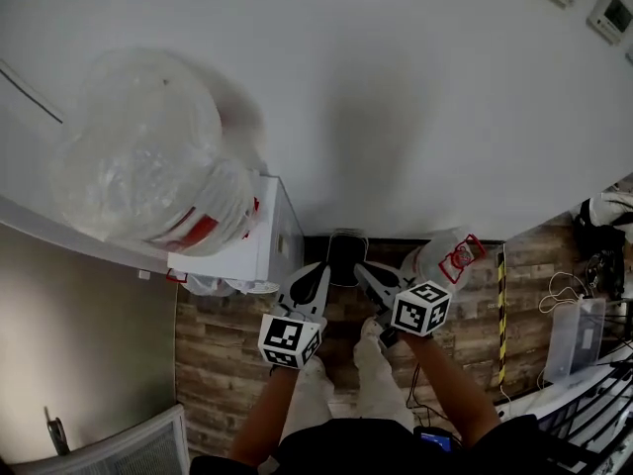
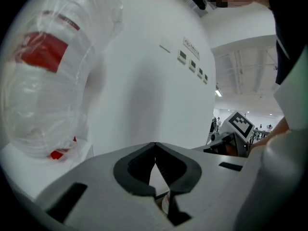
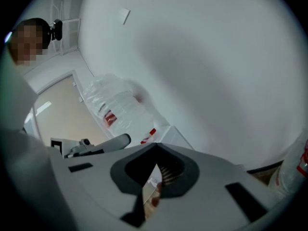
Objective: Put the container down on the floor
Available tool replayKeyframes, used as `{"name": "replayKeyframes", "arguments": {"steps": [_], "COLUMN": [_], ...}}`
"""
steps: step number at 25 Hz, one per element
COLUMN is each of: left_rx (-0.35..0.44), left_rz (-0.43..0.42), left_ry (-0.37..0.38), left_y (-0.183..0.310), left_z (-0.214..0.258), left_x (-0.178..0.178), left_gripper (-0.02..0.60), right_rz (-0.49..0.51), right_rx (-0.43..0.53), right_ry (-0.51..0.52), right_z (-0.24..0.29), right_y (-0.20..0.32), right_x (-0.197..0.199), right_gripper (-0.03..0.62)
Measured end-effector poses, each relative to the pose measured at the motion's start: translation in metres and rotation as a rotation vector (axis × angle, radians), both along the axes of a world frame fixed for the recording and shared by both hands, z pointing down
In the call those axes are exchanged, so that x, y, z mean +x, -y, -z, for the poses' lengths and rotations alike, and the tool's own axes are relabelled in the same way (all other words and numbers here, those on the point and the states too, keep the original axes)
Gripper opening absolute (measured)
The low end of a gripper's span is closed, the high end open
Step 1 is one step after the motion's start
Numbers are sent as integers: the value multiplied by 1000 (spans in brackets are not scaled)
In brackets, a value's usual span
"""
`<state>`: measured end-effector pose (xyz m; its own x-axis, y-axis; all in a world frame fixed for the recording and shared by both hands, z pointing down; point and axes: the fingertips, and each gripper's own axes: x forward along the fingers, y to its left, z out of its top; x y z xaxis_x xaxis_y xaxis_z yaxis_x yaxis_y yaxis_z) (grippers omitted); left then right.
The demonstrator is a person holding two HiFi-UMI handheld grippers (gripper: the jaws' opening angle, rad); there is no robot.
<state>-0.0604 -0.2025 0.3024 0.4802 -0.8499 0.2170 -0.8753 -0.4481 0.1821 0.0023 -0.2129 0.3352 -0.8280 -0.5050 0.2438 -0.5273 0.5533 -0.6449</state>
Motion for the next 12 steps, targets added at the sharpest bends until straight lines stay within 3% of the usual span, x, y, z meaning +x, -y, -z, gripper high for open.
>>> {"name": "replayKeyframes", "arguments": {"steps": [12], "left_rx": [84], "left_rz": [-41], "left_ry": [0], "left_y": [-58], "left_z": [61], "left_x": [-25], "left_gripper": [18], "right_rz": [5], "right_rx": [113], "right_ry": [-29], "right_z": [63], "right_y": [-55], "right_x": [-24], "right_gripper": [29]}}
